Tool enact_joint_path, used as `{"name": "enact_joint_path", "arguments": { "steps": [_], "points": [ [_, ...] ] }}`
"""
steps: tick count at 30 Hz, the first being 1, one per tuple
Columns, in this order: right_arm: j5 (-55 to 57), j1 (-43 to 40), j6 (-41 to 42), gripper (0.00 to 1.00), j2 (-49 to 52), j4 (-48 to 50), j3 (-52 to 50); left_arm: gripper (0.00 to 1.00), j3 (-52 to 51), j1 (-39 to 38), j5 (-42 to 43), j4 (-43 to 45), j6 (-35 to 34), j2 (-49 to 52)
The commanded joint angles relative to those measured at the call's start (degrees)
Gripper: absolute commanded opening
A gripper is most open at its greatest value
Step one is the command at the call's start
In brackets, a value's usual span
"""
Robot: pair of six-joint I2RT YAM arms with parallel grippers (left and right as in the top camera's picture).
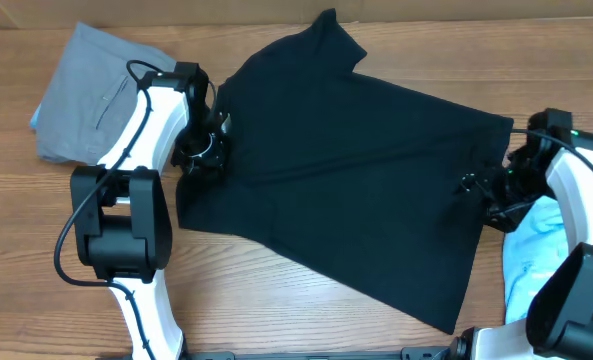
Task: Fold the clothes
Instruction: 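Grasp the T-shirt's left sleeve and right hem corner with both grippers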
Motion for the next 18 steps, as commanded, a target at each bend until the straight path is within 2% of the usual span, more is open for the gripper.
{"name": "enact_joint_path", "arguments": {
  "steps": [1,4,5,7,11,14,16,18],
  "points": [
    [0.37,-0.85,0.26,0.77,0.04,0.17,-0.24,0.36,0.9,0.59,-1.36,-0.04,-0.35,0.42],
    [0.37,-0.83,0.26,0.77,0.04,0.04,-0.24,0.07,0.5,0.63,-1.44,0.81,0.11,0.42],
    [0.37,-0.83,0.26,0.77,0.04,-0.07,-0.24,0.04,0.26,0.63,-1.46,1.2,0.24,0.42],
    [0.37,-0.83,0.24,0.77,0.04,-0.17,-0.28,0.05,-0.07,0.63,-1.49,1.75,0.22,0.44],
    [0.37,-0.83,0.24,0.79,0.04,-0.33,-0.28,0.5,-1.36,0.63,-2.75,3.74,-0.02,0.44],
    [0.39,-0.83,0.2,0.79,0.04,-0.33,-0.28,0.5,-2.69,0.61,-2.45,4.76,-0.02,0.44],
    [0.39,-0.83,0.02,0.79,0.04,-0.33,-0.28,0.46,-3.69,0.61,-1.22,5.46,-0.02,0.44],
    [0.39,-0.83,0.02,0.79,0.04,-0.33,-0.28,0.29,-4.5,0.61,0.5,5.68,0.02,0.44]
  ]
}}
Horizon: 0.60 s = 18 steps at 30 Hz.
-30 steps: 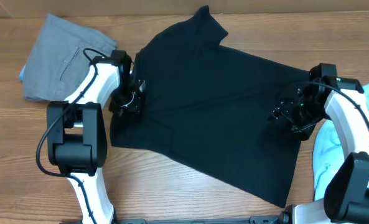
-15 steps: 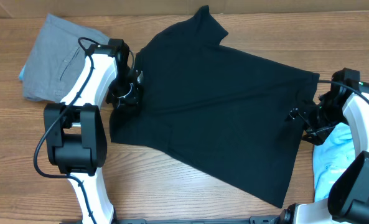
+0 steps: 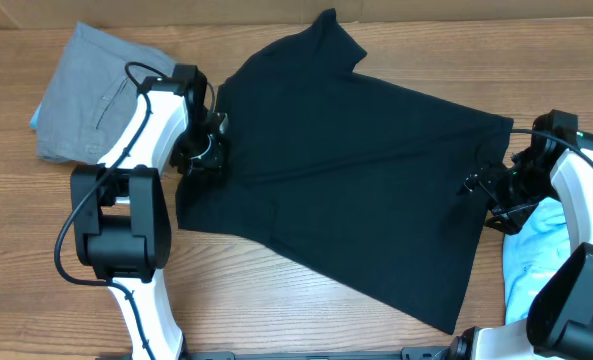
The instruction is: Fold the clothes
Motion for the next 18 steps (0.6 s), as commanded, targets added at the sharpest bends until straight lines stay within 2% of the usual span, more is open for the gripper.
{"name": "enact_joint_path", "arguments": {
  "steps": [1,2,3,14,18],
  "points": [
    [0.24,-0.04,0.07,0.79,0.04,0.17,-0.28,0.19,-1.86,0.24,3.06,0.31,-0.04,0.44],
    [0.26,-0.04,0.07,0.79,0.04,0.2,-0.28,0.08,-1.9,0.24,4.17,-0.13,-0.04,0.44],
    [0.28,-0.04,0.07,0.79,0.04,0.17,-0.28,0.04,-1.9,0.24,5.27,-0.63,-0.02,0.44],
    [0.7,-0.04,-0.15,0.8,0.04,-0.31,-0.28,0.04,2.73,0.35,6.1,-7.63,-0.39,-1.14],
    [3.5,-0.04,-0.11,0.87,0.04,-1.14,-0.83,0.04,7.21,0.96,2.45,-9.18,-3.58,-4.98]
  ]
}}
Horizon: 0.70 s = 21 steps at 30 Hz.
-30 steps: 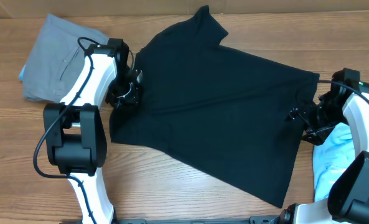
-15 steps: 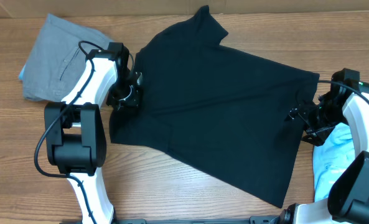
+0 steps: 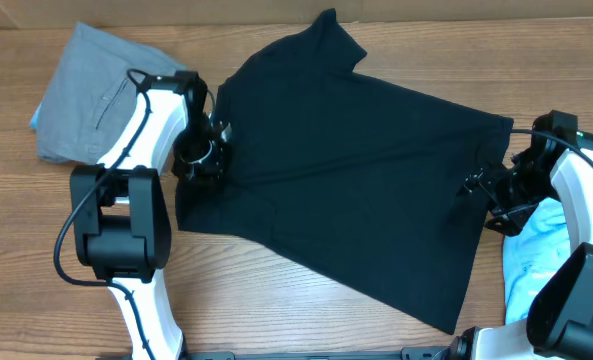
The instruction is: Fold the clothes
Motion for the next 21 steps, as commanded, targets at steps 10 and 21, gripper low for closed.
{"name": "enact_joint_path", "arguments": {
  "steps": [10,21],
  "points": [
    [-2.14,-0.33,0.17,0.76,0.04,1.88,-14.03,0.04,6.58,2.16,-5.7,-1.64,-4.96,-14.53],
    [-5.11,-0.26,2.14,0.49,0.04,4.09,-24.5,0.04,6.49,2.08,-5.66,-0.59,-5.01,-14.53]
  ]
}}
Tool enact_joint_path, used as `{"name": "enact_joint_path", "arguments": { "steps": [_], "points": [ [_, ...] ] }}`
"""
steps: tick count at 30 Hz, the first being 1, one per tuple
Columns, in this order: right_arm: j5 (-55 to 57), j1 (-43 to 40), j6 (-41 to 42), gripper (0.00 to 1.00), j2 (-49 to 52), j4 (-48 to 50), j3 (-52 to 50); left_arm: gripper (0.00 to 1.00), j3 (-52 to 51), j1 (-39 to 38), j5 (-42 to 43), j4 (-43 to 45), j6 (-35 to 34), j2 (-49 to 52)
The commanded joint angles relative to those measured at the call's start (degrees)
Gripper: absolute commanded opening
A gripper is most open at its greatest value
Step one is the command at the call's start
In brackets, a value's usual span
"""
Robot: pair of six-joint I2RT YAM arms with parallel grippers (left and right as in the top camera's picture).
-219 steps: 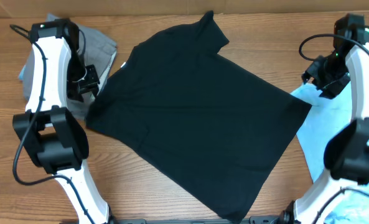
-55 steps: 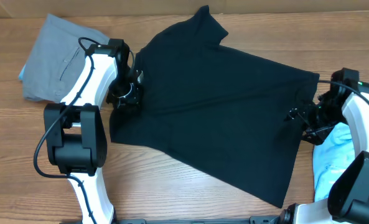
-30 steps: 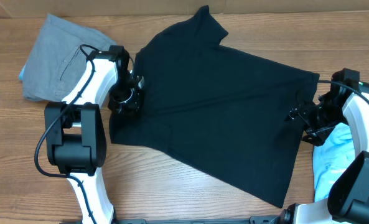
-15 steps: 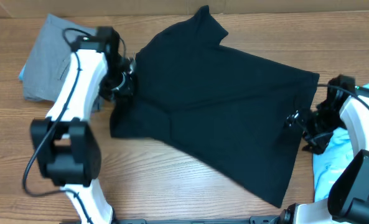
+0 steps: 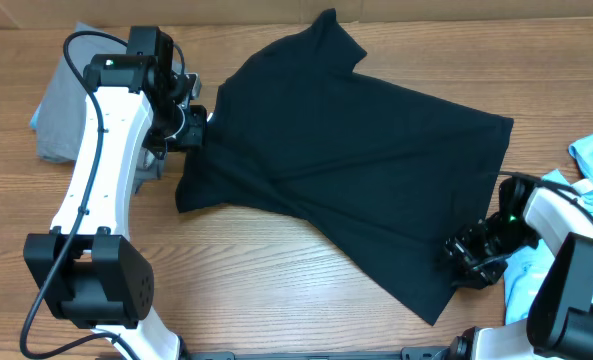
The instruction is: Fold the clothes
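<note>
A black T-shirt (image 5: 346, 160) lies spread flat across the middle of the wooden table, collar toward the far edge. My left gripper (image 5: 191, 126) is at the shirt's left sleeve edge and looks shut on the cloth there. My right gripper (image 5: 466, 256) sits low at the shirt's right hem, near its front corner. Its fingers are dark against the dark cloth, so their state does not show.
A folded grey garment (image 5: 71, 85) lies at the far left, partly under my left arm. Light blue cloth lies at the right edge, with more light blue cloth (image 5: 528, 275) by my right arm. Bare wood (image 5: 276, 290) runs along the front.
My left gripper has gone up and to the left along the shirt's left edge, and the arm stands stretched out. My right gripper has moved from mid-hem to the hem's front corner. The shirt's edges shifted slightly.
At all three earlier moments my left gripper was on the shirt's left side and my right gripper at the middle of the right hem, both almost still. Now the left is at the sleeve edge and the right near the front hem corner.
</note>
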Motion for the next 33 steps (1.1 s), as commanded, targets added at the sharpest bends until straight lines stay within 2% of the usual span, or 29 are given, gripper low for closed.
{"name": "enact_joint_path", "arguments": {
  "steps": [1,4,5,6,7,11,14,15,16,18,19,25,33],
  "points": [
    [-1.31,-0.07,2.75,0.47,0.04,2.67,-4.09,0.04,0.81,0.15,-0.61,0.85,-1.25,-0.17],
    [-1.36,-0.07,6.14,0.34,0.04,6.64,-7.56,0.04,0.81,0.15,-0.61,1.09,-1.25,-0.17],
    [-1.33,-0.07,7.26,0.25,0.04,8.0,-8.52,0.04,0.81,0.15,-0.63,1.07,-1.25,-0.17],
    [-1.33,-0.07,7.45,0.13,0.04,8.7,-8.7,0.04,0.81,0.15,-0.63,1.05,-1.25,-0.17],
    [-1.31,-0.13,7.48,0.06,0.02,9.31,-8.33,0.04,0.81,0.15,-0.63,1.01,-1.22,-0.17],
    [-1.36,-1.31,7.19,0.04,-0.09,9.44,-2.32,0.04,0.81,0.15,-0.63,0.79,-1.22,-0.17],
    [-1.14,-1.92,3.69,0.04,-0.09,9.99,3.93,0.04,0.81,0.13,-0.61,0.83,-1.22,-0.17],
    [-1.11,-1.95,2.67,0.05,-0.09,9.99,5.33,0.04,0.81,0.13,-0.63,0.81,-1.22,-0.17],
    [-1.11,-1.95,2.23,0.17,-0.09,9.4,6.67,0.04,0.81,0.13,-0.59,0.76,-1.22,-0.17],
    [-1.16,-1.88,2.29,0.54,-0.09,7.32,7.58,0.04,0.81,0.13,-0.59,0.63,-1.22,-0.17],
    [-1.07,-1.73,2.27,0.58,-0.09,5.99,7.56,0.04,0.81,0.13,-0.61,0.52,-1.22,-0.17],
    [0.22,-1.55,2.34,0.58,-0.09,2.08,4.09,0.04,0.81,0.13,-0.52,0.63,-1.25,-0.17],
    [-1.88,-1.55,2.86,0.53,-0.09,7.8,-7.45,0.05,0.81,0.13,-0.2,0.68,-1.27,-0.17]
  ]
}}
